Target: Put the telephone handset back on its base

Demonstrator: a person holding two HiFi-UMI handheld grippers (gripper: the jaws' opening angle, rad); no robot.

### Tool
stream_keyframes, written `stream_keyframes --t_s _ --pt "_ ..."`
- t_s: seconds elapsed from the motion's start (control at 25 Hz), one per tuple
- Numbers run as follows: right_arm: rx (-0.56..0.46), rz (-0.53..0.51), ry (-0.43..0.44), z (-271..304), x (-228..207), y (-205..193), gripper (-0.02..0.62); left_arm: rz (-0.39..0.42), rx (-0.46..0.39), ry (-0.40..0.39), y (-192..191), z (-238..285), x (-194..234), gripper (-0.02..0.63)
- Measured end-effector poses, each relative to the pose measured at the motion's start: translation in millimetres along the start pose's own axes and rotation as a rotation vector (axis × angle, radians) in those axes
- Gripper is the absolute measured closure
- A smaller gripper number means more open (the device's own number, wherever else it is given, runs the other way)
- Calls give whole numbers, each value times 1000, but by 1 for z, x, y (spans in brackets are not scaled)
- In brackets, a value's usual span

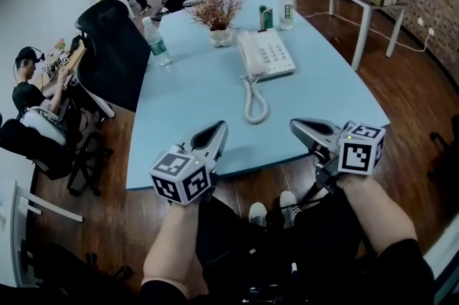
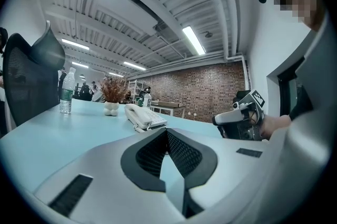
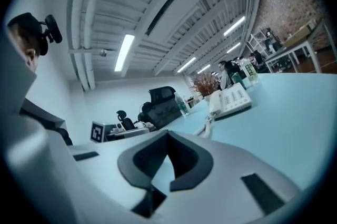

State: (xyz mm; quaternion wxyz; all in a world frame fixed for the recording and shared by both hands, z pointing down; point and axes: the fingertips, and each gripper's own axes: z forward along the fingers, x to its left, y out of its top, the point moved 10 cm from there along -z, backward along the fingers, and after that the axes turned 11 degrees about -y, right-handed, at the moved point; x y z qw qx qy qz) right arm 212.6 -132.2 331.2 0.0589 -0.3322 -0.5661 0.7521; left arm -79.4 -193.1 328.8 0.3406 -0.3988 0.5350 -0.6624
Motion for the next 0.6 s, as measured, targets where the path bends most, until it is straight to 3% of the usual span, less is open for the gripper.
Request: stream_keyframes --t_s 0.6 --pt "0 -39 -59 -5 -12 -5 586 -15 7 21 -2 -5 7 612"
